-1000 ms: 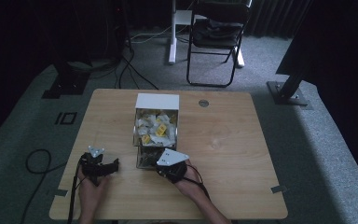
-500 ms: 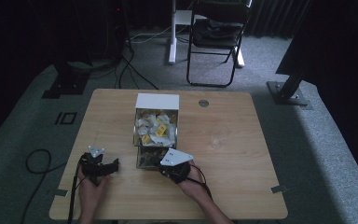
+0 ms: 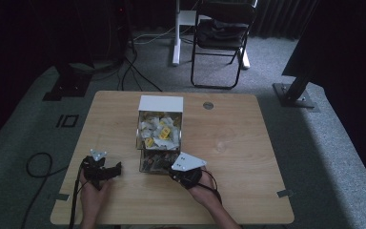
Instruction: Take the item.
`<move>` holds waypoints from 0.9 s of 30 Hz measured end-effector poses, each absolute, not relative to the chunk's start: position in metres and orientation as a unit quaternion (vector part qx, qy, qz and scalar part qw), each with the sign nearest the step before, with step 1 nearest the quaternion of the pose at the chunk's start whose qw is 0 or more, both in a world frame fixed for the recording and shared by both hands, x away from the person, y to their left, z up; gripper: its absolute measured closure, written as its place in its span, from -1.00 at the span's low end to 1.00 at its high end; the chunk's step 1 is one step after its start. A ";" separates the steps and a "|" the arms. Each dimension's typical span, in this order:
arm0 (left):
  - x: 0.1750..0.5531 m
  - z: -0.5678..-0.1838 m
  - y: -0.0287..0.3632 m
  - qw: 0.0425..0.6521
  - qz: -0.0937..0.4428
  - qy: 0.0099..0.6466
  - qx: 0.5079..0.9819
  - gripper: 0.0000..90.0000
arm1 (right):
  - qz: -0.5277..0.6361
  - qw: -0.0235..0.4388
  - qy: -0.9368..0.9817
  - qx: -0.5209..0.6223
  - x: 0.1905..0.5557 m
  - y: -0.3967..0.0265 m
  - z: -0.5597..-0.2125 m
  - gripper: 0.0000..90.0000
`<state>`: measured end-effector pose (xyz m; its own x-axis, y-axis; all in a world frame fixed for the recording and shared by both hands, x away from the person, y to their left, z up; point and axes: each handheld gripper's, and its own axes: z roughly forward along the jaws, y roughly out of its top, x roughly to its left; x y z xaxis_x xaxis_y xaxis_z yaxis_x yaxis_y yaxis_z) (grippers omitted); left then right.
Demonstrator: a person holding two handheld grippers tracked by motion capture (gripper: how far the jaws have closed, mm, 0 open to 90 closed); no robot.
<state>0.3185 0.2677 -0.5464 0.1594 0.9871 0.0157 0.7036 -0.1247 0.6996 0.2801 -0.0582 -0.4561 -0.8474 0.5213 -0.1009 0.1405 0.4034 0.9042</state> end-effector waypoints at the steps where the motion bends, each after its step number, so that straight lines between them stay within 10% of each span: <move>1: 0.318 -0.546 0.268 0.283 0.250 0.598 0.707 -0.80 | 0.508 0.187 0.816 0.204 0.280 -0.059 -0.456 1.00; 27: 0.318 -0.546 0.268 0.283 0.250 0.598 0.707 -0.80 | 0.514 0.203 0.801 0.230 0.268 -0.089 -0.450 1.00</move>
<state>0.3185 0.2676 -0.5464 0.1594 0.9871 0.0156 0.7038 -0.1248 0.6994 0.2684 -0.0889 -0.4503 -0.8119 0.5771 -0.0888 0.1592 0.3651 0.9173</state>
